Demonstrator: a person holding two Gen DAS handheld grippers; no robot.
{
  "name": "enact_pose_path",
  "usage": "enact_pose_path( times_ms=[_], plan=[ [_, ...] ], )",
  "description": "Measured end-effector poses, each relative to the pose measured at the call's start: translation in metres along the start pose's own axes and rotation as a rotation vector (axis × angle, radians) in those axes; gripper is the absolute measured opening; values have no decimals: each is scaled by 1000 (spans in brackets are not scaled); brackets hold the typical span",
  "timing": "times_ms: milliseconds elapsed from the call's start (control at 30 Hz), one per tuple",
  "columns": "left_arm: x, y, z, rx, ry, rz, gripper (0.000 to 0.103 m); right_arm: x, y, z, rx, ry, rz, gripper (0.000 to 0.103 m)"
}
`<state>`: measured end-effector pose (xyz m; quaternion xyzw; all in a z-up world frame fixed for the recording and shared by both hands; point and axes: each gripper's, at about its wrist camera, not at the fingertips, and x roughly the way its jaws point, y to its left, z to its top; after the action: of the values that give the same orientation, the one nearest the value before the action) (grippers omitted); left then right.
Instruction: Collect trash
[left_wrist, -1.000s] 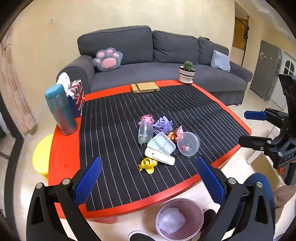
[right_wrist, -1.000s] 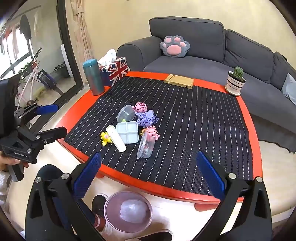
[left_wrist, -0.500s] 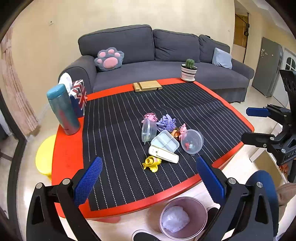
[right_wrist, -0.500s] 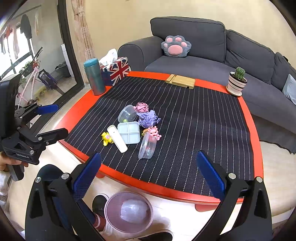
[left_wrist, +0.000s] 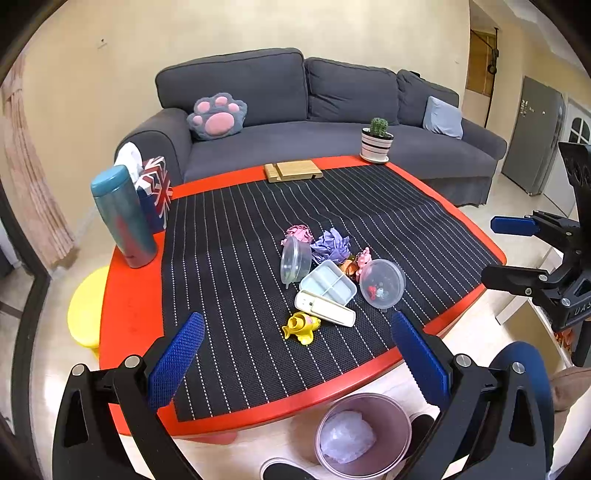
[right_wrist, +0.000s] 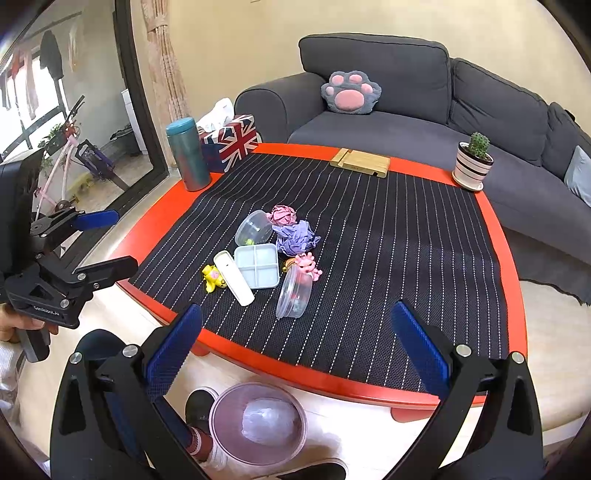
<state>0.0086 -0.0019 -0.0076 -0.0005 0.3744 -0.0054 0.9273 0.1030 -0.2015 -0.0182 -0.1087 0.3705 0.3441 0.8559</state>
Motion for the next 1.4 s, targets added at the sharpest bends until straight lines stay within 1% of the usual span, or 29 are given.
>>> enact_pose_path(
  times_ms=[700,933,1400],
  plan=[
    [6,-3,0,-2,2,-6,97,2,-2,-3,6,-2,18,100],
    [10,-1,-1,-3,12,-4,97,12,-4,1,9,12,28,100],
    [13,6,-3,-6,30,5,97,75,-8,12,38,150,43,100]
  ],
)
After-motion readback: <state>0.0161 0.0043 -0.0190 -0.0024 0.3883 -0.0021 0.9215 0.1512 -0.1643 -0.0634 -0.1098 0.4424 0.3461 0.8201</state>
